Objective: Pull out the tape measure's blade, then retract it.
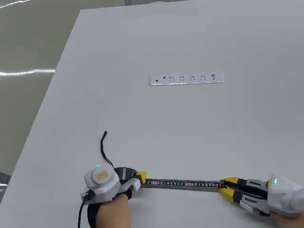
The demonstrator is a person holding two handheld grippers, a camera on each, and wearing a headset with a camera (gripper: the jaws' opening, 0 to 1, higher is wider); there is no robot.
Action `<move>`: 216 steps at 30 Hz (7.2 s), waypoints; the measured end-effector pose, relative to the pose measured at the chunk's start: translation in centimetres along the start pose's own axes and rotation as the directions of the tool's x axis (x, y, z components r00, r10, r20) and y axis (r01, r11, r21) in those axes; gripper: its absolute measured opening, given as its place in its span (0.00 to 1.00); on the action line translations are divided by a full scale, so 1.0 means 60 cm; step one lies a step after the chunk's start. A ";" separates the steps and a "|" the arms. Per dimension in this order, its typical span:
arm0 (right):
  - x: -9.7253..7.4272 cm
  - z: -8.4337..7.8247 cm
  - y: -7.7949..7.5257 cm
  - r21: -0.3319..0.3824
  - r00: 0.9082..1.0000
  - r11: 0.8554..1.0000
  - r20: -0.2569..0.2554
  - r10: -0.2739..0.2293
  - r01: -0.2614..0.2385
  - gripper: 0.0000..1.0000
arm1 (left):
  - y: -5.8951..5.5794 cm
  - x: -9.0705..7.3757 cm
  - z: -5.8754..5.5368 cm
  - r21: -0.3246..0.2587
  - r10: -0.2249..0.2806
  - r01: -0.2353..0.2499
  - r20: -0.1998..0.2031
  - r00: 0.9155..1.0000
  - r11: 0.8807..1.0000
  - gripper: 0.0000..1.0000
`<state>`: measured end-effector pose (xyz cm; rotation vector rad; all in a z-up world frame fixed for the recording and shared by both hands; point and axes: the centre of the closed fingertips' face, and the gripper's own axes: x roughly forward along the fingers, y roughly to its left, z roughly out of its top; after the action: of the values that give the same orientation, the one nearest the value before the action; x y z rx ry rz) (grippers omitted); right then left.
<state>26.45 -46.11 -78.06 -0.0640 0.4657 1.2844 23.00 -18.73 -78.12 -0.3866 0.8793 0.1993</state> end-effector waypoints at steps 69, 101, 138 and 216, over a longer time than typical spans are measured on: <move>0.134 0.043 0.068 -0.135 0.989 0.980 -0.030 0.145 -0.148 0.12 | 0.002 0.001 -0.004 -0.013 -0.001 0.000 -0.013 1.000 1.000 0.69; 0.219 0.057 0.106 -0.162 0.984 0.971 -0.047 0.173 -0.179 0.12 | 0.001 0.000 -0.003 -0.024 -0.003 0.002 -0.012 1.000 1.000 0.69; 0.268 0.071 0.130 -0.198 0.983 0.963 -0.056 0.173 -0.181 0.12 | 0.002 0.000 -0.003 -0.035 -0.004 0.004 -0.011 1.000 0.999 0.69; 0.323 0.084 0.163 -0.262 0.967 0.932 -0.093 0.236 -0.252 0.11 | 0.003 -0.001 -0.001 -0.070 -0.030 0.029 -0.010 1.000 0.997 0.68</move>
<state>22.79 -24.14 -78.61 -0.2839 0.3525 1.5903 22.89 -18.61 -78.15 -0.4655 0.8789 0.2013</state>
